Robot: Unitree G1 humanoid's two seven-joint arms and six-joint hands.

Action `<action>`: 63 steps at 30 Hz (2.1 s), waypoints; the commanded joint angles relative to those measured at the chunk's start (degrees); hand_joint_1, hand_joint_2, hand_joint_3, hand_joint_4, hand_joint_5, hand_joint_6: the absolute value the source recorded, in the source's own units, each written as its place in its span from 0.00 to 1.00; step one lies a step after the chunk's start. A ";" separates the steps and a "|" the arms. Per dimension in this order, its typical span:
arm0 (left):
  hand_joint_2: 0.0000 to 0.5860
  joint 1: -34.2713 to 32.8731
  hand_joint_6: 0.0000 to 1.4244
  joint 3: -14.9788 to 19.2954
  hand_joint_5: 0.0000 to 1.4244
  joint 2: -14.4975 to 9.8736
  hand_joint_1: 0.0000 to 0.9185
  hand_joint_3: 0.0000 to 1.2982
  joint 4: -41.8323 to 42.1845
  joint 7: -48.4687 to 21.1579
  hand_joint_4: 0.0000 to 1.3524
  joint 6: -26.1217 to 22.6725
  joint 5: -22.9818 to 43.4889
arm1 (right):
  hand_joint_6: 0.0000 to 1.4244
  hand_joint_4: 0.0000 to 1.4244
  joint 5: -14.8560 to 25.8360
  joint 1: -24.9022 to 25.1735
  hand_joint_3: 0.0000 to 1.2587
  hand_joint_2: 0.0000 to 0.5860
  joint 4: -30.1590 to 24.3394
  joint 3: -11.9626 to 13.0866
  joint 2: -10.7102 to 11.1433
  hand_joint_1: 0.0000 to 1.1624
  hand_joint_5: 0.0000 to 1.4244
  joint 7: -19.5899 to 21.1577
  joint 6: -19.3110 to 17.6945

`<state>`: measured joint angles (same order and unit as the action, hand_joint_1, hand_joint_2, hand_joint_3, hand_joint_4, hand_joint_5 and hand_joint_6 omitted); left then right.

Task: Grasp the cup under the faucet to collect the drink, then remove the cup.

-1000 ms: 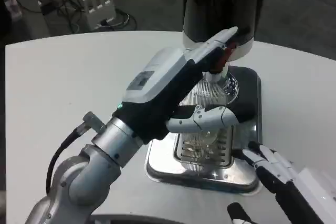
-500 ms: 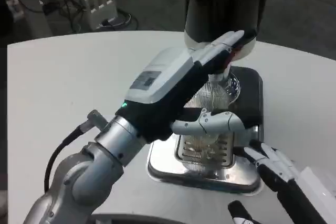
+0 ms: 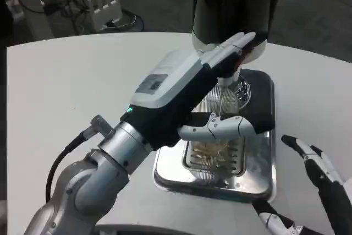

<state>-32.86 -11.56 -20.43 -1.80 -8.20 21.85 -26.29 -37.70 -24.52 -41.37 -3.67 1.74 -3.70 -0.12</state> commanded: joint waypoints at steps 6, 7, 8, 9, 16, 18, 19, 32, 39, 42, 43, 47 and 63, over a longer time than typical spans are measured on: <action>0.17 0.92 0.07 -1.14 0.12 -0.48 0.00 0.08 -0.10 -1.55 0.06 -1.16 -0.25 | 0.11 0.07 16.87 5.64 0.07 0.34 20.71 1.17 -6.30 0.71 0.05 10.86 -6.68; 0.17 0.80 0.07 -1.25 0.12 -0.49 0.00 0.08 -0.28 -1.55 0.06 -1.13 -0.33 | 0.11 0.07 16.92 6.06 0.07 0.34 21.78 0.84 -5.89 0.72 0.05 11.54 -7.45; 0.17 0.66 0.07 -1.40 0.12 -0.48 0.00 0.08 -0.54 -1.52 0.06 -1.08 -0.47 | 0.11 0.07 16.89 6.60 0.07 0.34 22.56 0.41 -5.77 0.72 0.05 12.00 -7.68; 0.17 0.57 0.07 -1.50 0.12 -0.47 0.00 0.08 -0.72 -1.49 0.06 -1.05 -0.56 | 0.11 0.07 16.62 7.28 0.07 0.34 23.07 -0.16 -5.59 0.72 0.05 12.38 -7.61; 0.17 0.21 0.07 -1.93 0.12 -0.60 0.00 0.08 -1.09 -1.31 0.06 -0.92 -0.89 | 0.11 0.07 17.11 11.18 0.07 0.31 24.63 -2.72 -6.47 0.73 0.06 14.89 -5.75; 0.17 -0.06 0.07 -2.01 0.12 -0.73 0.00 0.08 -0.95 -1.38 0.06 -0.92 -1.08 | 0.11 0.07 18.06 11.67 0.07 0.31 24.73 -2.89 -7.15 0.73 0.06 15.54 -5.30; 0.17 -0.19 0.07 -2.02 0.12 -0.76 0.00 0.08 -0.89 -1.39 0.06 -0.95 -1.13 | 0.11 0.07 18.86 11.88 0.07 0.30 25.09 -2.83 -7.49 0.73 0.06 15.95 -5.37; 0.17 -1.99 0.07 -2.92 0.12 -0.80 0.00 0.08 -1.23 -1.90 0.06 -1.80 -2.52 | 0.12 0.07 20.46 23.40 0.07 0.27 36.10 -4.27 -8.25 0.73 0.07 21.05 -4.41; 0.17 -2.40 0.07 -2.63 0.12 -1.27 0.00 0.08 -1.44 -1.97 0.06 -2.11 -2.22 | 0.12 0.07 21.35 26.66 0.07 0.27 38.87 -4.85 -8.58 0.73 0.07 23.05 -4.73; 0.17 -2.84 0.07 -2.69 0.12 -1.37 0.00 0.08 -2.03 -2.04 0.06 -2.14 -2.26 | 0.13 0.07 21.62 28.29 0.07 0.27 40.05 -4.76 -8.68 0.73 0.07 24.10 -5.15; 0.17 -2.93 0.07 -2.69 0.12 -1.39 0.00 0.08 -2.16 -2.03 0.06 -2.12 -2.25 | 0.13 0.07 21.62 28.79 0.07 0.27 40.27 -4.69 -8.62 0.73 0.08 24.51 -5.14; 0.17 -3.48 0.07 -2.48 0.12 -1.42 0.00 0.08 -2.48 -1.91 0.06 -2.19 -2.14 | 0.13 0.07 21.48 29.79 0.07 0.26 40.44 -4.10 -7.16 0.73 0.08 24.98 -4.71; 0.18 -5.37 0.07 -3.12 0.12 -1.73 0.00 0.08 -4.77 -1.98 0.06 -1.83 -2.88 | 0.14 0.08 21.76 34.39 0.07 0.27 45.39 -4.92 -7.78 0.73 0.09 25.61 -5.36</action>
<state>-38.09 -13.13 -21.56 -5.21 -8.51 20.13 -27.62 -16.43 9.29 3.11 -8.08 -3.66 22.08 -5.03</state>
